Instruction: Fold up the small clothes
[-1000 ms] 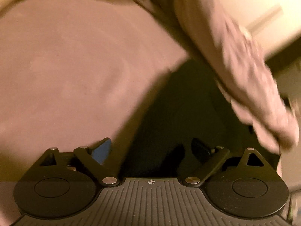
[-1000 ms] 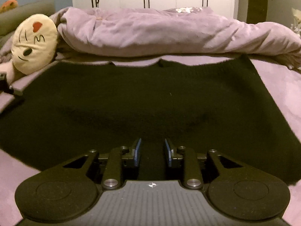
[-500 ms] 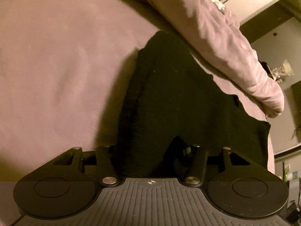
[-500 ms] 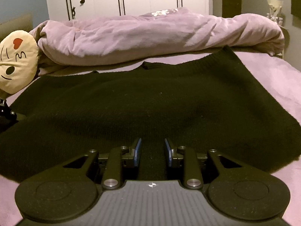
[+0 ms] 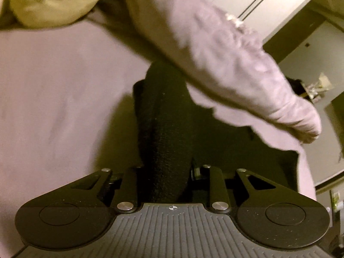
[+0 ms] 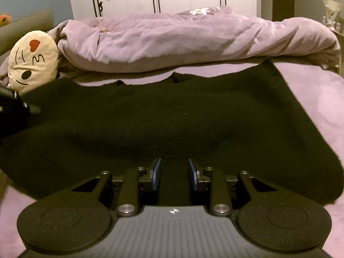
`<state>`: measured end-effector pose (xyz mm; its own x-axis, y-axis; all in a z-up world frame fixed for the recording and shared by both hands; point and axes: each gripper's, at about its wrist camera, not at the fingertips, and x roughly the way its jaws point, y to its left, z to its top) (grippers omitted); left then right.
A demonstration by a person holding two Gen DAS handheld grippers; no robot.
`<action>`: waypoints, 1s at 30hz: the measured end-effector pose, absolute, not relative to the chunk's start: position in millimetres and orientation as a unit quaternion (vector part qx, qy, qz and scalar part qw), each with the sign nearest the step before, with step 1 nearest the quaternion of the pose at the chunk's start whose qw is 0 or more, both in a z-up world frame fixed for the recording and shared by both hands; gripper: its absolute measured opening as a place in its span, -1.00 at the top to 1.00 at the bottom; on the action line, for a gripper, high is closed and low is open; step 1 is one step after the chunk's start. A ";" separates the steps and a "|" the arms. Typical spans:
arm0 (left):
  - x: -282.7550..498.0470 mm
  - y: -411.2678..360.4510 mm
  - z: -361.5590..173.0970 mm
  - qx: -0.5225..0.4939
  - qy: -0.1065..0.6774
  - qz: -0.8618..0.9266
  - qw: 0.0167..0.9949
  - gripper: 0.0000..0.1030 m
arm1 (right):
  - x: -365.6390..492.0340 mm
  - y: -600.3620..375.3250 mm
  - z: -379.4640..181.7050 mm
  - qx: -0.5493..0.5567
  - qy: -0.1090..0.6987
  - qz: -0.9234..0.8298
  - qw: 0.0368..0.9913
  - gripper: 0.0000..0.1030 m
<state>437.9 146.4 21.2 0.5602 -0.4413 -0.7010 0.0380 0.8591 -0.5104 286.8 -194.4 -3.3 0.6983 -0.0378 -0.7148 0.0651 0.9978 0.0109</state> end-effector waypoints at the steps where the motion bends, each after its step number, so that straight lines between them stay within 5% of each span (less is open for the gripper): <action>1: 436.3 140.8 30.3 -0.229 0.441 -0.145 0.856 0.46 | 284.8 -195.5 -1.7 0.015 0.386 -0.028 0.922 0.47; 7: 419.6 101.5 64.4 -0.241 0.424 -0.156 0.859 0.46 | 281.4 -186.7 10.5 0.017 0.363 -0.005 0.932 0.48; 10: 417.4 82.9 65.9 -0.257 0.430 -0.155 0.852 0.46 | 287.2 -175.4 5.8 0.025 0.361 0.020 0.932 0.65; 17: 415.1 66.3 76.2 -0.269 0.440 -0.122 0.848 0.47 | 290.5 -159.3 -33.1 -0.067 0.382 0.037 0.921 0.66; 30: 401.3 -65.5 68.3 -0.189 0.448 -0.129 0.864 0.39 | 240.2 -215.1 -1.4 0.004 0.398 -0.051 0.916 0.66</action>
